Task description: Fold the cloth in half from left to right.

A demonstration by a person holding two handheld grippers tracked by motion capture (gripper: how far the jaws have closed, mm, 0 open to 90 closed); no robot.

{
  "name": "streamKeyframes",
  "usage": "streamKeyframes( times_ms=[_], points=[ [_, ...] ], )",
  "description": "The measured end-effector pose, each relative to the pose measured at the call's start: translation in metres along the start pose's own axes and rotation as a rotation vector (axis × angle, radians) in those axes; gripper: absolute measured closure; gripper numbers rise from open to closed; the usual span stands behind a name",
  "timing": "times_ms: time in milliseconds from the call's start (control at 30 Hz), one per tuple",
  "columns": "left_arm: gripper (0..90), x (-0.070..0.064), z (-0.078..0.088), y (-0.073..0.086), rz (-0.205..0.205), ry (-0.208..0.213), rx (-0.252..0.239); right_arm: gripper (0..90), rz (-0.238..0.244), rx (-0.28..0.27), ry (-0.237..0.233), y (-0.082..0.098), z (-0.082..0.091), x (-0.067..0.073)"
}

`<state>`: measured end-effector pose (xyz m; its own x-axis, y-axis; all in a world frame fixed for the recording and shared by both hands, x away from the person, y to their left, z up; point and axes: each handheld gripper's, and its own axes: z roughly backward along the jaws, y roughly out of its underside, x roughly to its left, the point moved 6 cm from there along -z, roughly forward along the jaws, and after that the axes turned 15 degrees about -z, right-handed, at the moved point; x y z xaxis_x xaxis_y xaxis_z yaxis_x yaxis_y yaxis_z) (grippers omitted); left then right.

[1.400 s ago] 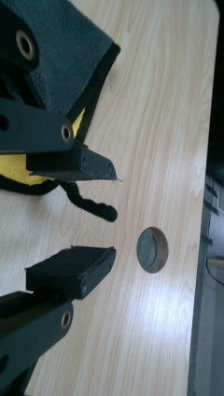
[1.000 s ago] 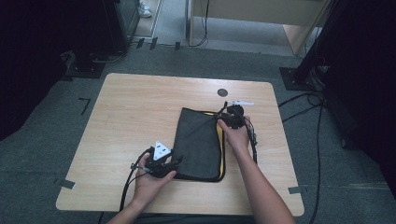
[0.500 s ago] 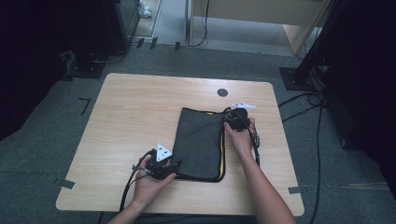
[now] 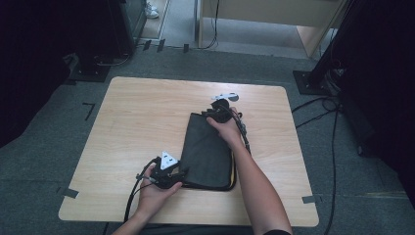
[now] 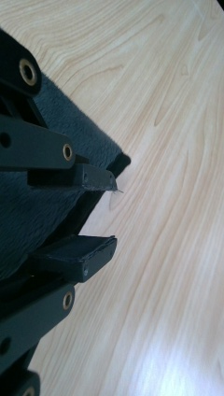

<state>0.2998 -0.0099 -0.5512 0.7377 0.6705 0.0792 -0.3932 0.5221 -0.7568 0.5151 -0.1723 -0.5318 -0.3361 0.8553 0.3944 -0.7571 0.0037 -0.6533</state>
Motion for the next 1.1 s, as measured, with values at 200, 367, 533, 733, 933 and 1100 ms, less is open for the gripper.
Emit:
streamKeyframes(
  times_ms=[200,367,533,733,933,1100],
  points=[
    [54.7,0.0,0.0,0.0,0.002,0.003,-0.003,69.3,0.011,0.053,0.001,0.007,-0.015,0.001],
    [54.7,-0.001,-0.001,0.0,-0.005,0.001,0.005,88.0,0.009,0.021,0.035,0.012,-0.017,0.0],
    [54.6,-0.003,-0.002,0.0,-0.014,0.005,0.013,90.0,0.058,0.011,0.039,0.006,-0.02,0.008],
    [54.4,-0.003,-0.002,0.001,-0.013,0.01,0.015,81.4,0.054,-0.007,-0.032,-0.001,-0.019,0.022],
    [54.5,-0.003,-0.003,0.001,-0.006,0.012,0.014,66.1,0.022,0.034,-0.025,0.007,-0.027,0.012],
    [54.4,-0.003,-0.003,0.001,-0.006,0.012,0.014,77.3,0.074,0.021,0.047,0.011,-0.028,0.013]
  ],
)
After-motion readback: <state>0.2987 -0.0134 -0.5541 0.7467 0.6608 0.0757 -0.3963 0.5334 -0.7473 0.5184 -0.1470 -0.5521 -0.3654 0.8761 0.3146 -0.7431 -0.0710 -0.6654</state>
